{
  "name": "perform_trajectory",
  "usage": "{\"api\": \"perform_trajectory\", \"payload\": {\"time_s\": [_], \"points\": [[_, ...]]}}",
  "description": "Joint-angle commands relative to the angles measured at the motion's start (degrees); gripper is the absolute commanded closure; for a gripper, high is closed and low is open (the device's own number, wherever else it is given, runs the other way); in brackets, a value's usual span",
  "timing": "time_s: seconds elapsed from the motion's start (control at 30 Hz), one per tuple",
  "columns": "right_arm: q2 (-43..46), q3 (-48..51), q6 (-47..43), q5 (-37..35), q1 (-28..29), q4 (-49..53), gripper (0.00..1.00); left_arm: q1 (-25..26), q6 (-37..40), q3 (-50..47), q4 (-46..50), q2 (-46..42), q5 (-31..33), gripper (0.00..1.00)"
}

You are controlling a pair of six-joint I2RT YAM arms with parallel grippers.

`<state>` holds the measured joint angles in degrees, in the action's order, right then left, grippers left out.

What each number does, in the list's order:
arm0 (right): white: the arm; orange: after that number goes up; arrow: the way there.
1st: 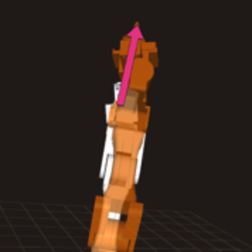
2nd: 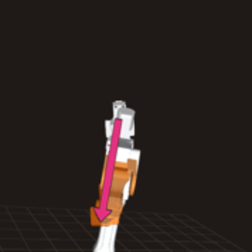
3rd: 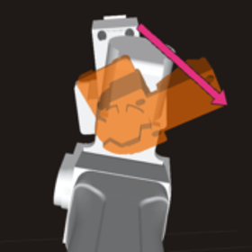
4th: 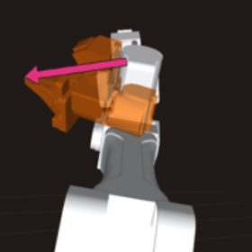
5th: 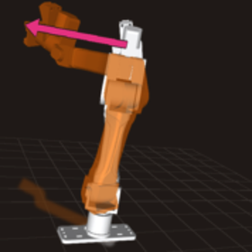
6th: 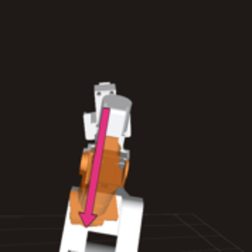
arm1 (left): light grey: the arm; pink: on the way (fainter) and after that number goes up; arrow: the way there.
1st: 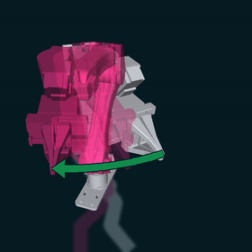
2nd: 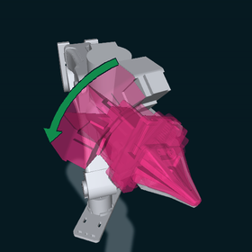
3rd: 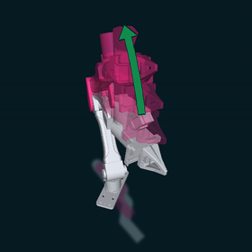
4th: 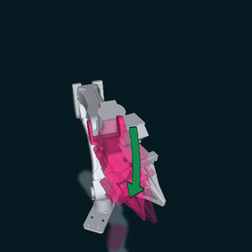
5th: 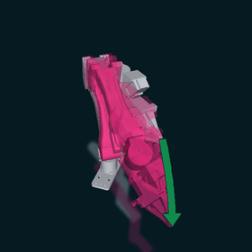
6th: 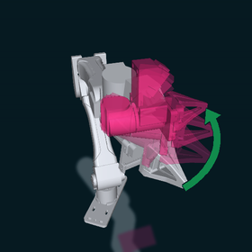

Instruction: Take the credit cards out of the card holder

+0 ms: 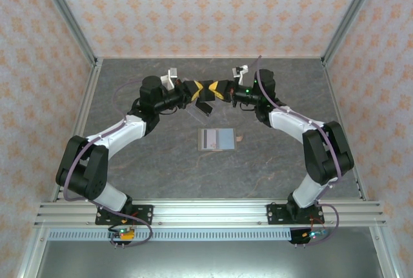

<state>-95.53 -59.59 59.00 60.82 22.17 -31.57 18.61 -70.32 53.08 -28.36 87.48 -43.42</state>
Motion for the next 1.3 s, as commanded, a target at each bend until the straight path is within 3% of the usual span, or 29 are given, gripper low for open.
{"api": "perform_trajectory", "payload": {"time_s": [0.0, 0.1, 0.27, 0.4, 0.53, 0.73, 1.03, 1.27], "points": [[1.87, -5.21, -16.82, -5.42, 1.73, 20.10, 1.00, -0.29, 5.34, 0.59, 10.61, -2.16, 4.73, 0.67], [0.64, -11.36, -29.72, -13.01, 3.82, 36.60, 1.00, -0.34, 10.94, 1.77, 22.02, -3.19, 9.22, 0.40], [-4.52, -20.73, -45.06, -25.15, 7.05, 52.18, 1.00, -0.77, 17.67, 4.12, 38.58, -4.98, 17.80, 0.16], [-9.32, -28.68, -54.71, -31.34, 8.67, 59.99, 1.00, -0.95, 20.74, 3.80, 46.07, -6.56, 24.52, 0.07], [-14.29, -35.69, -63.18, -33.97, 9.30, 64.51, 1.00, -1.12, 23.58, 4.00, 51.05, -7.15, 28.52, 0.01], [-22.52, -47.46, -72.57, -36.31, 10.77, 71.58, 1.00, -1.47, 25.41, 3.89, 53.98, -6.89, 30.05, 0.00], [-28.55, -55.88, -80.01, -38.88, 11.94, 76.57, 1.00, -1.56, 25.41, 3.33, 54.03, -6.07, 28.83, 0.00], [-31.29, -58.82, -80.39, -40.61, 12.42, 78.72, 1.00, -1.56, 24.97, 3.47, 53.36, -5.30, 27.73, 0.00]]}}
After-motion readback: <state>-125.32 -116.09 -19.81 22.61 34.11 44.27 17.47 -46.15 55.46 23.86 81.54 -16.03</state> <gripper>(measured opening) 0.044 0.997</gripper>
